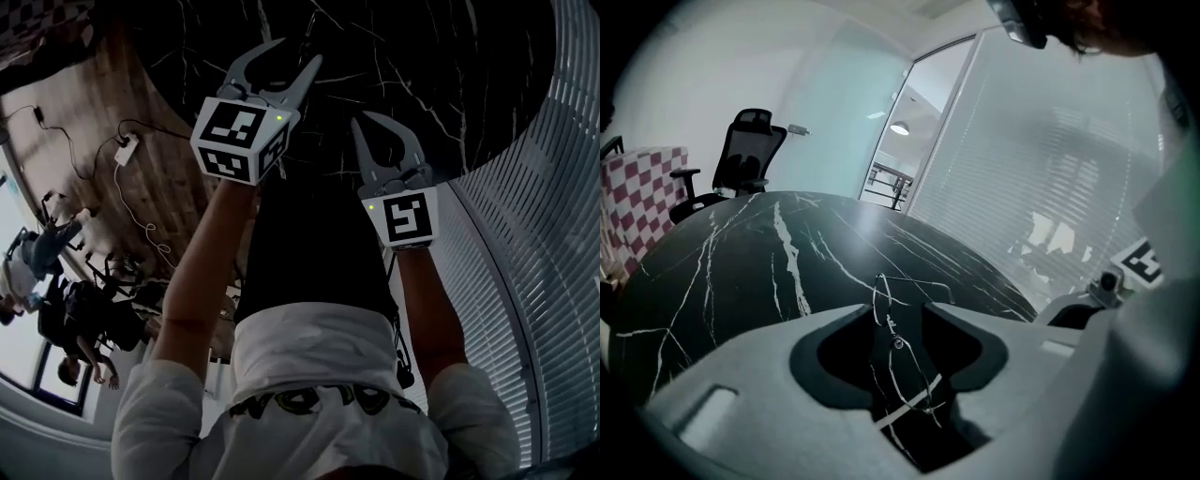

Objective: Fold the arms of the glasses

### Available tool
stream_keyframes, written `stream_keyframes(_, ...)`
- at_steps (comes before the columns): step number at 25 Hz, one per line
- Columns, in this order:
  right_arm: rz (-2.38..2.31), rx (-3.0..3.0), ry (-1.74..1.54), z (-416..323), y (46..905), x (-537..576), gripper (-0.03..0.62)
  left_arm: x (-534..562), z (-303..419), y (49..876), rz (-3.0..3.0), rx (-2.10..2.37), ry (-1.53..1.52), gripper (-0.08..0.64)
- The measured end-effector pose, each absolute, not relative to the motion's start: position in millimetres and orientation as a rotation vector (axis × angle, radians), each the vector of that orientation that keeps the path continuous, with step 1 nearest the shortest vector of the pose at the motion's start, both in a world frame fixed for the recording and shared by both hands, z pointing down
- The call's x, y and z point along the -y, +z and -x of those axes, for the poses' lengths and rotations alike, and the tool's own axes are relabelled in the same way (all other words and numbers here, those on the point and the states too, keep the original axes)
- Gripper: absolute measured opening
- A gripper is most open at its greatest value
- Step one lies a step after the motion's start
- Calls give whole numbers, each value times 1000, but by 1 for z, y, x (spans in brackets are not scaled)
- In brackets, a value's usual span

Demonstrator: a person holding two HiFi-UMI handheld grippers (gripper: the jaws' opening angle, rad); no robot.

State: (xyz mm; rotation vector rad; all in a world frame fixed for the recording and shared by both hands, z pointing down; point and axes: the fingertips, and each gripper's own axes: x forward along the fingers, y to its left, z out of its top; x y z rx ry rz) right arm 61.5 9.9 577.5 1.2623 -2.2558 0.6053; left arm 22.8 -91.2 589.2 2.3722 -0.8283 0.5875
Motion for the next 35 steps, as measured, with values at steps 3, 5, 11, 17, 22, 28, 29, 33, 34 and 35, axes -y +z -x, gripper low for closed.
stream_keyframes(3, -1260, 2246, 630, -61, 586, -10, 0, 92, -26, 591, -2374, 831, 579, 146)
stream_keyframes(5, -1242, 2238, 626, -61, 590, -9, 0, 92, -27, 592, -2372, 829, 577, 141)
stream_keyframes(11, -1237, 2201, 617, -64, 587, 4, 0, 91, -28, 588, -2355, 800, 576, 141)
stream_keyframes(17, -1242, 2202, 580, -67, 586, 17, 0, 87, -27, 590, -2344, 788, 570, 137)
stream_keyframes(22, -1244, 2202, 554, -65, 586, 26, 0, 81, -28, 591, -2339, 766, 565, 135)
stream_keyframes(28, -1256, 2222, 522, -61, 589, 34, 0, 76, -26, 594, -2322, 757, 537, 135)
stream_keyframes(29, -1259, 2224, 518, -61, 589, 36, 0, 76, -25, 594, -2316, 755, 530, 135)
stream_keyframes(33, -1267, 2226, 503, -59, 587, 45, 0, 76, -24, 592, -2303, 740, 509, 135)
stream_keyframes(34, -1270, 2227, 500, -58, 587, 46, 0, 75, -24, 591, -2301, 735, 506, 135)
stream_keyframes(35, -1272, 2228, 497, -58, 587, 48, 0, 75, -24, 591, -2298, 731, 502, 135)
